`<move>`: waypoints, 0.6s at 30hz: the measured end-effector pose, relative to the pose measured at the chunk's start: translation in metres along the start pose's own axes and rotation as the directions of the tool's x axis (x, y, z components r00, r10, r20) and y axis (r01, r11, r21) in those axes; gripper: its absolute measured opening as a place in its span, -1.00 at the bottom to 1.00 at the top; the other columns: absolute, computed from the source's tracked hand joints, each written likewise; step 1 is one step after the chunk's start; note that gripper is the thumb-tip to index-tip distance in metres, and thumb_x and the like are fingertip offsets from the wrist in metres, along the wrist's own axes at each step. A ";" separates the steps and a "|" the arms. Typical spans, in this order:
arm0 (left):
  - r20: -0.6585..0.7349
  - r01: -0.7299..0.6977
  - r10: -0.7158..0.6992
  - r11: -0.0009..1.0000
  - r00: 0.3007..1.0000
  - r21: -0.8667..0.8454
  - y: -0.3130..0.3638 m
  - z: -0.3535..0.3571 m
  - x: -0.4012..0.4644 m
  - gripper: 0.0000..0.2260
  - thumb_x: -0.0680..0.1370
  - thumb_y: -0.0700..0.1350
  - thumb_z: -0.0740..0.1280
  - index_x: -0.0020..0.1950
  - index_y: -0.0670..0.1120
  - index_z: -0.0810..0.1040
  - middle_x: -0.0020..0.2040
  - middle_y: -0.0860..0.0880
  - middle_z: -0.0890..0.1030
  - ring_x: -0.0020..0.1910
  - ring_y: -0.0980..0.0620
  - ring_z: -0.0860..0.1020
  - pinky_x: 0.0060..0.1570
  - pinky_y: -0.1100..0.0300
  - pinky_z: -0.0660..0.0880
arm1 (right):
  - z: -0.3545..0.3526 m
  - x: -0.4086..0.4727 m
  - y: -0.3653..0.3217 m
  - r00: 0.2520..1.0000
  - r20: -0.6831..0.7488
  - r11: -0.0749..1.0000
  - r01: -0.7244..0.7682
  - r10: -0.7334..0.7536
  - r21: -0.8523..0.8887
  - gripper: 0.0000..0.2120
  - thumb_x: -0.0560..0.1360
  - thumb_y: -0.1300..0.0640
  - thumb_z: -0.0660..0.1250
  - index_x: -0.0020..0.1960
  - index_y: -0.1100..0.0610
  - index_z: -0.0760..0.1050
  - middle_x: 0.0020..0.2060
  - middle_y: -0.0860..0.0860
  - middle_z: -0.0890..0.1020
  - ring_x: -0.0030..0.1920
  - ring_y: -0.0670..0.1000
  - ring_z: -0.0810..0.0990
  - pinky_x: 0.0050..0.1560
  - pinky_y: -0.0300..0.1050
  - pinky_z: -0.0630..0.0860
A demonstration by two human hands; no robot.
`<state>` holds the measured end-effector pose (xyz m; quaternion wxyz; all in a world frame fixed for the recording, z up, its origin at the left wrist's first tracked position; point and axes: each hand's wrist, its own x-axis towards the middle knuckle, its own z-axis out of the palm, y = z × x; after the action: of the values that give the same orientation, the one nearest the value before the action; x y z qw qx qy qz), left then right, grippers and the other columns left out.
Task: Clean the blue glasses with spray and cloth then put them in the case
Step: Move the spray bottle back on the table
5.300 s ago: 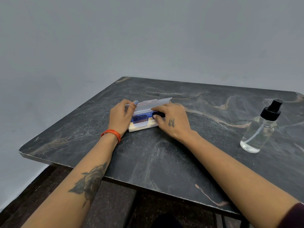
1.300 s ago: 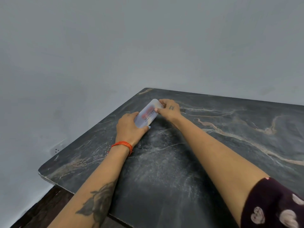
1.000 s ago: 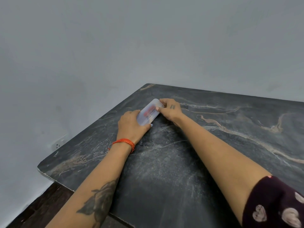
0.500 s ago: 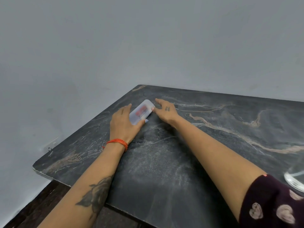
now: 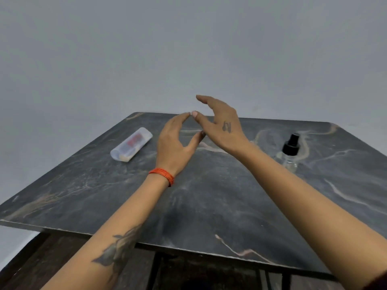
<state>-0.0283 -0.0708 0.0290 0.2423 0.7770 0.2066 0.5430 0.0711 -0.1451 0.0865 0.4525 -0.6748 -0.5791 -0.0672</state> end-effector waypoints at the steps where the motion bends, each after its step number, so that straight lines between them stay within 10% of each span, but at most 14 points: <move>1: 0.013 -0.008 0.008 0.999 1.000 -0.031 0.010 0.009 -0.004 -0.54 0.44 0.06 0.39 0.28 -0.07 0.45 0.21 0.00 0.52 0.20 0.06 0.48 0.17 -0.01 0.48 | -0.013 -0.011 0.000 0.999 -0.038 1.000 0.014 -0.015 -0.016 -0.58 0.56 0.00 0.22 0.39 0.06 0.33 0.35 -0.03 0.43 0.37 -0.05 0.32 0.28 -0.30 0.17; 10: 0.408 0.099 -0.025 0.982 0.913 -0.163 0.063 0.075 -0.046 -0.38 0.43 0.07 0.41 0.42 0.00 0.27 0.34 0.00 0.40 0.17 0.13 0.45 0.21 0.04 0.46 | -0.081 -0.102 0.042 0.878 -0.470 0.996 -0.076 0.087 0.044 -0.55 0.48 0.04 0.35 0.34 0.01 0.35 0.22 -0.19 0.40 0.29 -0.13 0.37 0.29 -0.20 0.32; 18: 0.678 0.329 -0.132 0.929 0.723 -0.170 0.071 0.103 -0.065 -0.39 0.51 -0.18 0.34 0.49 -0.04 0.13 0.38 -0.13 0.39 0.30 -0.07 0.44 0.28 0.06 0.41 | -0.076 -0.133 0.087 0.791 -0.154 0.800 -0.553 0.592 0.231 -0.42 0.41 0.16 0.43 0.37 0.03 0.29 0.24 -0.02 0.44 0.17 0.01 0.48 0.16 -0.07 0.43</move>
<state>0.0516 -0.1812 -0.0071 0.4719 0.8431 0.1262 0.2248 0.1350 -0.2863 0.0029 0.5691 -0.7651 -0.2970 0.0503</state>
